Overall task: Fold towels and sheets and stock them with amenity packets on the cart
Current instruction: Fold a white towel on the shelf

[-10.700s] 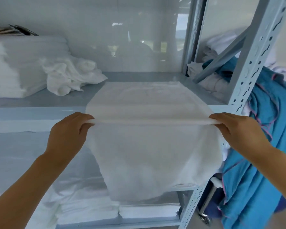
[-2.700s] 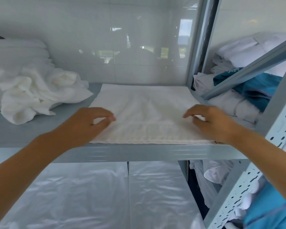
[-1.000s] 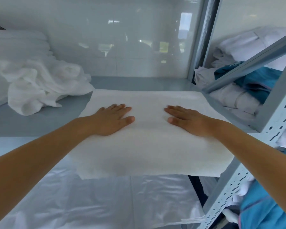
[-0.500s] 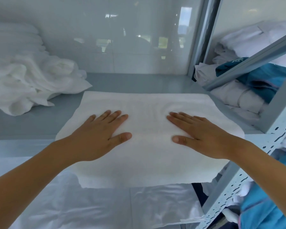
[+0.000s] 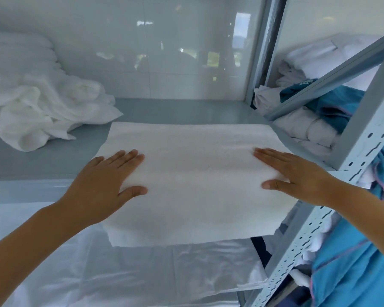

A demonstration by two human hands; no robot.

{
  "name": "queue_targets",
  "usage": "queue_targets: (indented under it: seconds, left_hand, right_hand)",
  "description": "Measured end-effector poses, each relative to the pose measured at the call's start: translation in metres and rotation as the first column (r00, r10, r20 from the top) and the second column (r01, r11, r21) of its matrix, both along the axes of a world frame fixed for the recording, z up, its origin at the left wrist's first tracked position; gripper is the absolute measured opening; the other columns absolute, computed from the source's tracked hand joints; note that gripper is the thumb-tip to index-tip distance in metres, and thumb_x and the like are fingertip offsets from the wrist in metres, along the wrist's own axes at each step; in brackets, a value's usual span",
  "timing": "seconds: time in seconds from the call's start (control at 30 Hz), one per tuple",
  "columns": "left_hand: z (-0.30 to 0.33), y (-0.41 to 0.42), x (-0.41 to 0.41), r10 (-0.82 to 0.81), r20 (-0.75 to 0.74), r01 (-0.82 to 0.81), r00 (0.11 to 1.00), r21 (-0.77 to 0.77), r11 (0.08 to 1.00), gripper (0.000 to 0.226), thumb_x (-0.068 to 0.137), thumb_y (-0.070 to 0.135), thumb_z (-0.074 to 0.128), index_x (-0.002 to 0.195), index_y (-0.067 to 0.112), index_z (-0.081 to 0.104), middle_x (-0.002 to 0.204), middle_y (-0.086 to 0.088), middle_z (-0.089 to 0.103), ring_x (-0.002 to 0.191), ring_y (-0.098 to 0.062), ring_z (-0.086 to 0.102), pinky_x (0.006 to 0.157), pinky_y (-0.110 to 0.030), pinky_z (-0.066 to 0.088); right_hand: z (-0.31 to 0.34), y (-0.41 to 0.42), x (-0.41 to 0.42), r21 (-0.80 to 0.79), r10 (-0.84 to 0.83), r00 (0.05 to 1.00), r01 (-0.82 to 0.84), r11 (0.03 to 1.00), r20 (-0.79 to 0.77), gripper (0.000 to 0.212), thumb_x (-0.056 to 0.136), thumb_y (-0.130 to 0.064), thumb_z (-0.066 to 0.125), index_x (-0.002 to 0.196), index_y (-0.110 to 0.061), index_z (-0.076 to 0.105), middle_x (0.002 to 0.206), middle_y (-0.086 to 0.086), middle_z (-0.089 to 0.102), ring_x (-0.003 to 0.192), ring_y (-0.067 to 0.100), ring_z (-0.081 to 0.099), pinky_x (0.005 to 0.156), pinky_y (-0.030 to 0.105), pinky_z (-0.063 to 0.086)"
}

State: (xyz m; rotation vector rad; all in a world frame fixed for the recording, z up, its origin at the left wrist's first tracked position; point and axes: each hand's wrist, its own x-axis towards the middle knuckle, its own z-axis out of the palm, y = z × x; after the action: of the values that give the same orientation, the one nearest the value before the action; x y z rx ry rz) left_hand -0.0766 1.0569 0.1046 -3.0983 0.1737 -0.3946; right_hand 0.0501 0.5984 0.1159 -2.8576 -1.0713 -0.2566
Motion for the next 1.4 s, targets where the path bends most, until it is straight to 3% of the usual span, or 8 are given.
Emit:
queue_targets:
  seconds: [0.17,0.43,0.6,0.67,0.73,0.9,1.03,1.4]
  left_hand:
    - [-0.004,0.001,-0.008,-0.006,0.052,0.005,0.999,0.015,1.0,0.087,0.089,0.08,0.012,0.162,0.034,0.021,0.167,0.013,0.019,0.154,-0.01,0.022,0.121,-0.041,0.026]
    - [-0.012,-0.004,-0.011,-0.016,0.167,0.023,0.986,-0.039,0.999,0.065,0.097,0.061,0.039,0.153,0.028,0.044,0.158,0.006,0.042,0.146,-0.019,0.041,0.114,-0.048,0.035]
    - [-0.004,-0.02,-0.033,-0.073,0.469,0.069,0.88,0.026,0.997,0.027,0.097,0.027,0.067,0.12,0.015,0.075,0.113,-0.007,0.077,0.095,-0.032,0.075,0.079,-0.044,0.053]
    - [0.003,-0.027,-0.046,-0.083,0.523,0.051,0.848,0.076,0.996,0.02,0.085,0.013,0.081,0.105,0.011,0.079,0.089,-0.009,0.078,0.063,-0.035,0.071,0.064,-0.039,0.053]
    - [0.005,-0.032,-0.061,-0.079,0.556,0.034,0.828,0.091,0.995,0.03,0.074,-0.001,0.085,0.101,0.01,0.079,0.082,-0.009,0.076,0.054,-0.034,0.065,0.056,-0.037,0.051]
    - [-0.003,-0.061,-0.098,-0.071,0.645,0.056,0.761,0.045,0.997,0.056,0.067,-0.025,0.066,0.108,0.011,0.077,0.097,-0.008,0.077,0.066,-0.037,0.068,0.059,-0.042,0.054]
    - [0.001,-0.095,-0.125,-0.045,0.647,0.034,0.761,0.03,0.999,0.054,0.073,-0.022,0.057,0.111,0.011,0.077,0.105,-0.007,0.075,0.072,-0.038,0.068,0.06,-0.042,0.054]
    - [0.014,-0.118,-0.192,0.009,0.65,0.001,0.76,-0.015,1.0,0.046,0.085,0.001,0.045,0.116,0.018,0.074,0.108,0.0,0.069,0.076,-0.031,0.064,0.058,-0.031,0.041]
  right_hand:
    - [-0.01,-0.001,-0.008,0.07,0.022,0.999,-0.025,0.997,0.041,0.074,0.1,-0.061,0.047,0.162,-0.038,0.016,0.168,-0.022,0.015,0.153,-0.004,0.01,0.125,0.034,0.021]
    - [-0.019,0.005,-0.018,0.133,-0.009,0.973,-0.022,0.991,0.233,0.061,0.1,-0.047,0.051,0.155,-0.024,0.042,0.159,-0.01,0.042,0.146,0.012,0.04,0.116,0.041,0.04]
    - [-0.016,0.01,-0.042,0.218,-0.046,0.895,-0.058,0.974,0.444,0.035,0.096,-0.018,0.067,0.13,-0.01,0.069,0.128,0.005,0.071,0.102,0.032,0.074,0.08,0.046,0.06]
    - [-0.011,0.004,-0.051,0.208,-0.058,0.873,-0.05,0.977,0.485,0.035,0.087,0.002,0.073,0.12,-0.007,0.073,0.114,0.009,0.076,0.082,0.036,0.074,0.065,0.043,0.061]
    - [-0.007,-0.007,-0.064,0.202,-0.053,0.859,-0.059,0.978,0.51,0.045,0.075,0.017,0.072,0.114,-0.006,0.074,0.105,0.008,0.077,0.077,0.035,0.073,0.056,0.038,0.058]
    - [-0.004,-0.045,-0.098,0.229,-0.051,0.859,-0.078,0.97,0.509,0.057,0.066,0.026,0.066,0.112,-0.006,0.074,0.099,0.008,0.075,0.077,0.036,0.07,0.052,0.04,0.056]
    - [0.006,-0.075,-0.119,0.258,-0.034,0.871,-0.107,0.96,0.491,0.045,0.078,0.023,0.063,0.114,-0.002,0.071,0.098,0.012,0.071,0.081,0.039,0.067,0.056,0.047,0.057]
    - [0.02,-0.099,-0.153,0.306,0.011,0.856,-0.197,0.931,0.518,0.016,0.092,0.007,0.063,0.106,0.0,0.069,0.089,0.01,0.065,0.069,0.033,0.06,0.052,0.036,0.048]
